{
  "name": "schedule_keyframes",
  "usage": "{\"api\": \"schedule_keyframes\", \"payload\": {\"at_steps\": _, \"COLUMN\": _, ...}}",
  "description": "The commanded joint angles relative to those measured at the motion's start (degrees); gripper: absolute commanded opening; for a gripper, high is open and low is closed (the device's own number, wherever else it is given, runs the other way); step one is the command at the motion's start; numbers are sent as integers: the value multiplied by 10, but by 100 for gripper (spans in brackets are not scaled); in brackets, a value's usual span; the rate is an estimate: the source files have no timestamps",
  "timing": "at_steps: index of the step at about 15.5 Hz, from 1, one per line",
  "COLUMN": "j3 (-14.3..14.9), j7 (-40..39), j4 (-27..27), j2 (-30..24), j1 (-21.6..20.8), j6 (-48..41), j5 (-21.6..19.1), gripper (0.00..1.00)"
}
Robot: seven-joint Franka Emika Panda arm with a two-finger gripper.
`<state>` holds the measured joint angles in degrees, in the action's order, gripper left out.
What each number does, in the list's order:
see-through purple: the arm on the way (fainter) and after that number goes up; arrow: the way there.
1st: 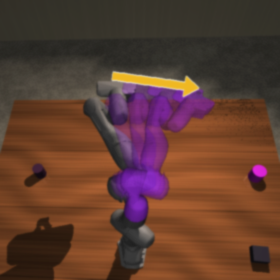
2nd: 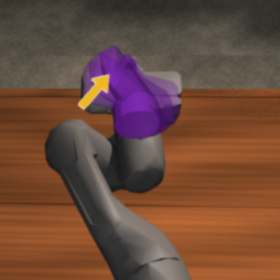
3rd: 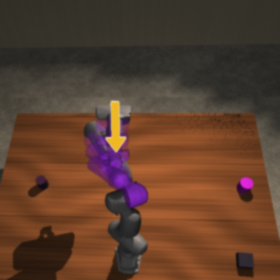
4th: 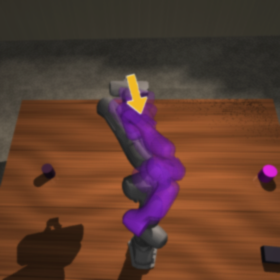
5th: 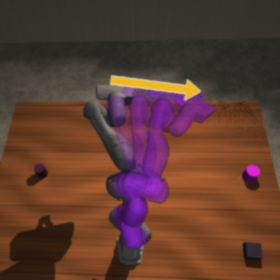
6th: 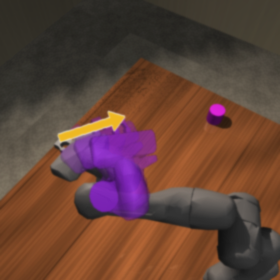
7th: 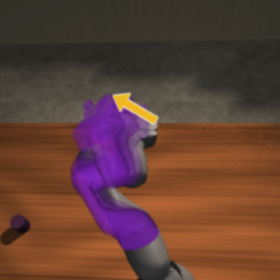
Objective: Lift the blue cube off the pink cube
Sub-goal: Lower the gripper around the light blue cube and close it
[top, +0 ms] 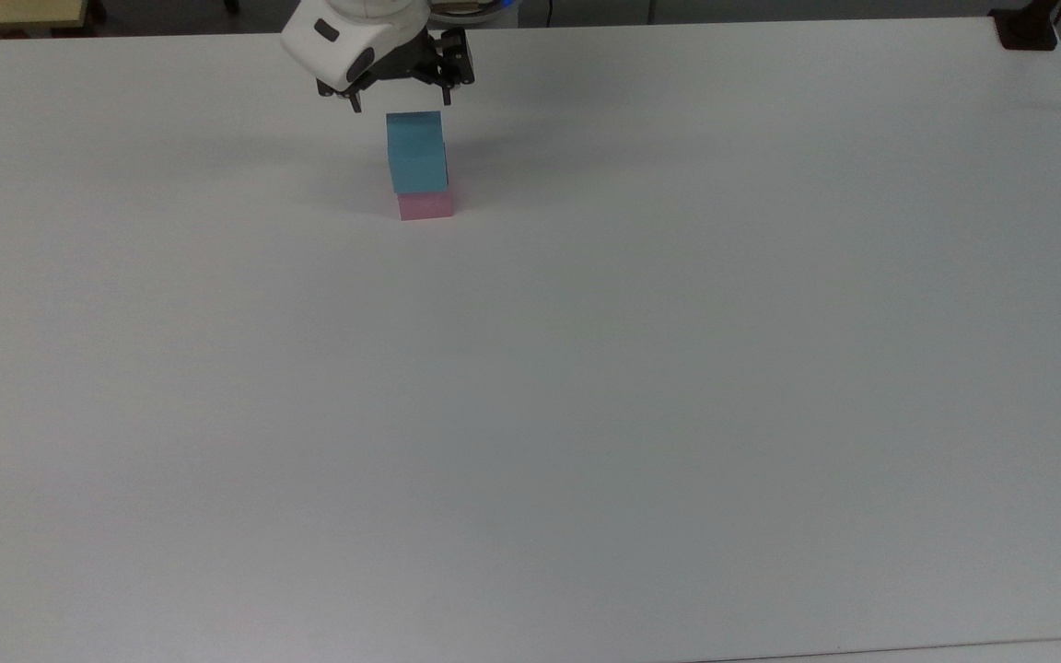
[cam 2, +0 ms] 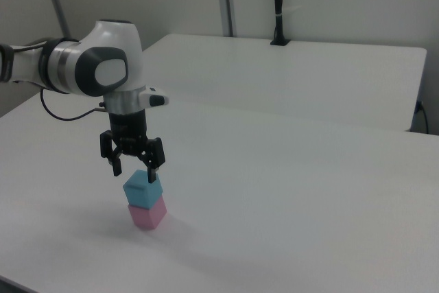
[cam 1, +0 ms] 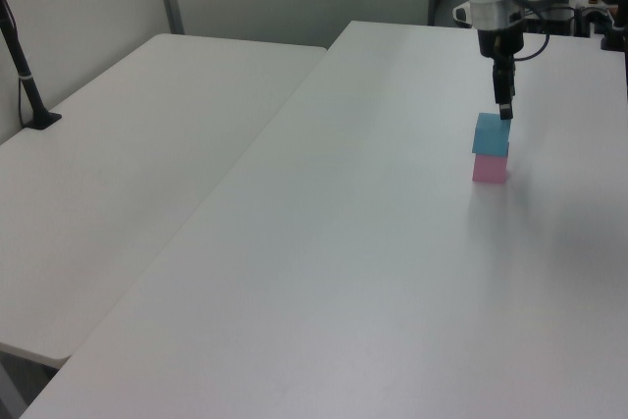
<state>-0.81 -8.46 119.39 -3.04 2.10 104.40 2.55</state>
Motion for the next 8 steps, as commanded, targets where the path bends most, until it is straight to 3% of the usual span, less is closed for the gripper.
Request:
{"api": "schedule_keyframes", "payload": {"at_steps": 1, "j3": -13, "j7": 26, "j4": 16, "j2": 3, "j1": -7, "j6": 18, "j5": -7, "gripper": 100}}
{"api": "schedule_keyframes", "payload": {"at_steps": 8, "j3": -17, "j7": 20, "j4": 16, "j2": 21, "j1": 2, "j6": 41, "j5": 5, "gripper": 100}}
